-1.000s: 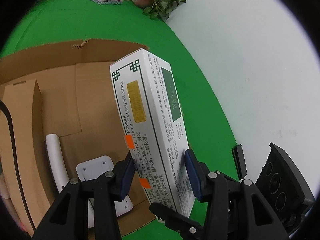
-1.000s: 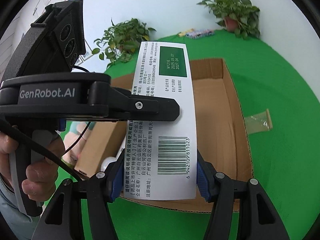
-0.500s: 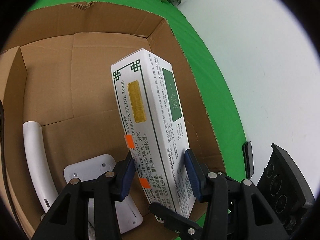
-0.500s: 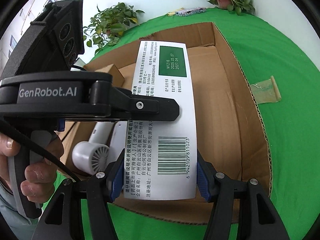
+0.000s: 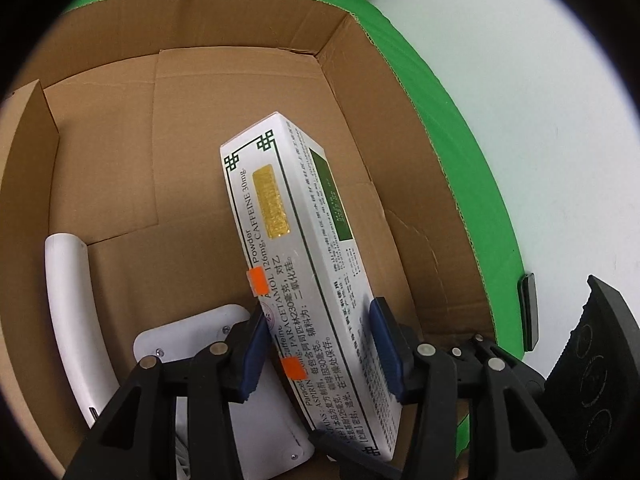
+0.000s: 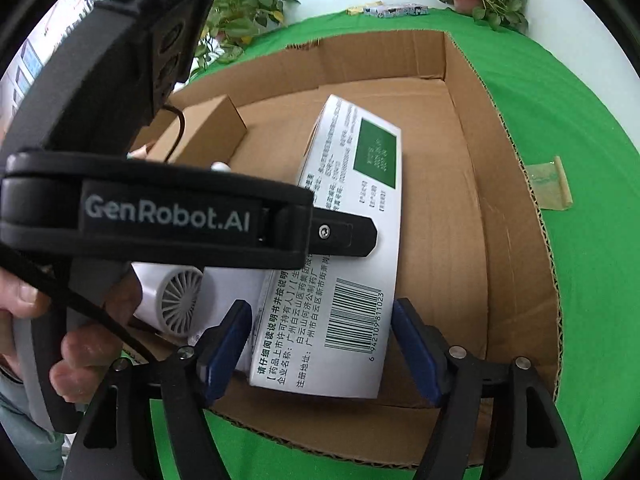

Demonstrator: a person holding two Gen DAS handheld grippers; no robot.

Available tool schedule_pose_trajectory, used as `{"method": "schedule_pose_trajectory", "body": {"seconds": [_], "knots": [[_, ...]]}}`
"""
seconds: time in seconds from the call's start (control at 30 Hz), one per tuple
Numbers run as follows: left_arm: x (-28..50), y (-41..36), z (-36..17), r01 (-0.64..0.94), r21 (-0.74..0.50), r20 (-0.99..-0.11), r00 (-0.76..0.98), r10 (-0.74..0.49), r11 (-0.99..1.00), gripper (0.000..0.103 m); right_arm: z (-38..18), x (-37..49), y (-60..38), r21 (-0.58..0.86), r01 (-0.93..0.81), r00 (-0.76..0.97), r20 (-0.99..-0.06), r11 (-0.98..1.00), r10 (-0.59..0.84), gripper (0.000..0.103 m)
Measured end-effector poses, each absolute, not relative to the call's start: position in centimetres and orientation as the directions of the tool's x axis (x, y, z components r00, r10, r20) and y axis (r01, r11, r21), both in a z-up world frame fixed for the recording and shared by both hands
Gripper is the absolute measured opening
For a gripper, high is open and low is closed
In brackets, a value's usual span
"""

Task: Organize objects
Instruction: 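Lower the medicine box beside the white device and open the right gripper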

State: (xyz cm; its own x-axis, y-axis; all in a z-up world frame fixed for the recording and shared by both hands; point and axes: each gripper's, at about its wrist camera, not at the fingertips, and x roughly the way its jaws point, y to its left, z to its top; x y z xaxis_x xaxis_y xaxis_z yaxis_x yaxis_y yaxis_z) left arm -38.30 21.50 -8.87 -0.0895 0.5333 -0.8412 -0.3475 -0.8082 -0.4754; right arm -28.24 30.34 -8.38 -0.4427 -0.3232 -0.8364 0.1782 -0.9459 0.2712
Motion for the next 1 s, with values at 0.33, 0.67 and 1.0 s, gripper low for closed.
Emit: {"method": "schedule_pose_trajectory", "body": {"seconds": [0.33,0.67,1.0], "knots": [[-36.2,20.9,-8.6,-0.328,-0.475,-0.848,-0.08,0.525,-0.817,0.05,-8.1,-27.9,29.6,0.216,0.196,-0.45,-0.847,-0.957,-0.283,0.067],[-34.7,17.9,-4.6,-0.315,-0.452,-0.827,-0.202,0.524,-0.834,0.051,-8.1,-27.1,28.8,0.167,0.171,-0.449,-0.864,-0.971,-0.227,0.062],[-30.7,13.6,0.2,-0.356,-0.386,-0.79,-0.35,0.504,-0.851,0.051,-6.8,-27.0,28.5,0.206,0.17,-0.451,-0.853,-0.964,-0.262,0.078]]}}
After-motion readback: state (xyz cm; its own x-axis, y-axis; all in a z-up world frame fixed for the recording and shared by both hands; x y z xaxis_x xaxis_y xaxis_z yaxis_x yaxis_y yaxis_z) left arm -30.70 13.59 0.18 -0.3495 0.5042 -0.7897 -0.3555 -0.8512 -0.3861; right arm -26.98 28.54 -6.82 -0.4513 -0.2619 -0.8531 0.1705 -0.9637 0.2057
